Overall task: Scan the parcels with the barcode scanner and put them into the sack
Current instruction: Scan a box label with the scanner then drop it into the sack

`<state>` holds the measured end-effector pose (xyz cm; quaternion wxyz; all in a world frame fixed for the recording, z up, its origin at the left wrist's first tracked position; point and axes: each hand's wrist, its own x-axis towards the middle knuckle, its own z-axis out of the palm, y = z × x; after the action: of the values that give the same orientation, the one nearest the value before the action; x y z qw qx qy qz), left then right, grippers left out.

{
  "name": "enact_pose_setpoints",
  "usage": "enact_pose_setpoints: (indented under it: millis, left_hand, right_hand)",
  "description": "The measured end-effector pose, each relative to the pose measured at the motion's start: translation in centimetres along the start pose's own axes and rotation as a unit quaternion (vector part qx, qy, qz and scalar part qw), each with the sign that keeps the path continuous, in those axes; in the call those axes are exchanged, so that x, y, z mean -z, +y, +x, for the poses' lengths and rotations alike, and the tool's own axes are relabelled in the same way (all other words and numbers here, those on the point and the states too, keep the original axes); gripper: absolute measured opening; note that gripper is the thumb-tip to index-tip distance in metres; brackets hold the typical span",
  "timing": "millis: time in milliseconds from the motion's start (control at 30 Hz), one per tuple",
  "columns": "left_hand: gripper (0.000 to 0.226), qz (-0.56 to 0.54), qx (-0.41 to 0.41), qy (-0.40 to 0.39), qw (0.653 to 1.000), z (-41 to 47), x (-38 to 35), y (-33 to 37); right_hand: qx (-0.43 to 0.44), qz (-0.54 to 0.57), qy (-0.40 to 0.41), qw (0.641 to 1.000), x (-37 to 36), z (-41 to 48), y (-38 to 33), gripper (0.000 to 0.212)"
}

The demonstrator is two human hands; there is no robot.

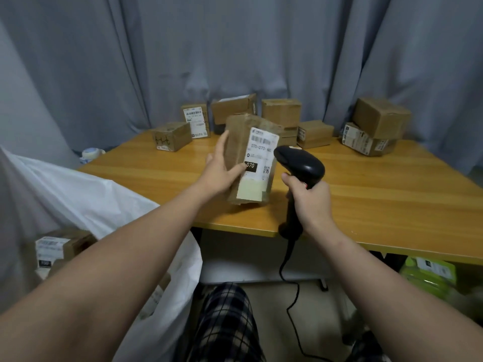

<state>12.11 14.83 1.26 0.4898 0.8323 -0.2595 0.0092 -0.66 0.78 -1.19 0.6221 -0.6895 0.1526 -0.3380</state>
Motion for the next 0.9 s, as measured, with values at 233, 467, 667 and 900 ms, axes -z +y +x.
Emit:
enact_pose_setpoints:
  millis: [233,467,667,900]
  left_hand:
    - [0.088,-0.17,0.023,0.025,0.985,-2.7,1.3,-3.7]
    - [0.088,-0.179,0.024,0.022,0.983,-3.2,1.3,-3.7]
    - [0.087,-0.189,0.023,0.029,0.981,-3.3,1.3,-3.7]
    - [0.089,-0.183,0.031,0.026,0.982,-3.1,1.4,-4.1]
  right_hand:
    - [0.09,-0.065,-0.06,0.992,-1.4,-1.5,0.8,0.031]
    - [0.094,-0.079,-0.058,0.991,-2.4,-2.0,0.9,0.025]
    - [0.108,-0.101,-0.061,0.987,-2.2,-2.1,0.9,0.023]
    - [0.1,-0.085,-0.067,0.989,-2.2,-2.2,1.6,0.015]
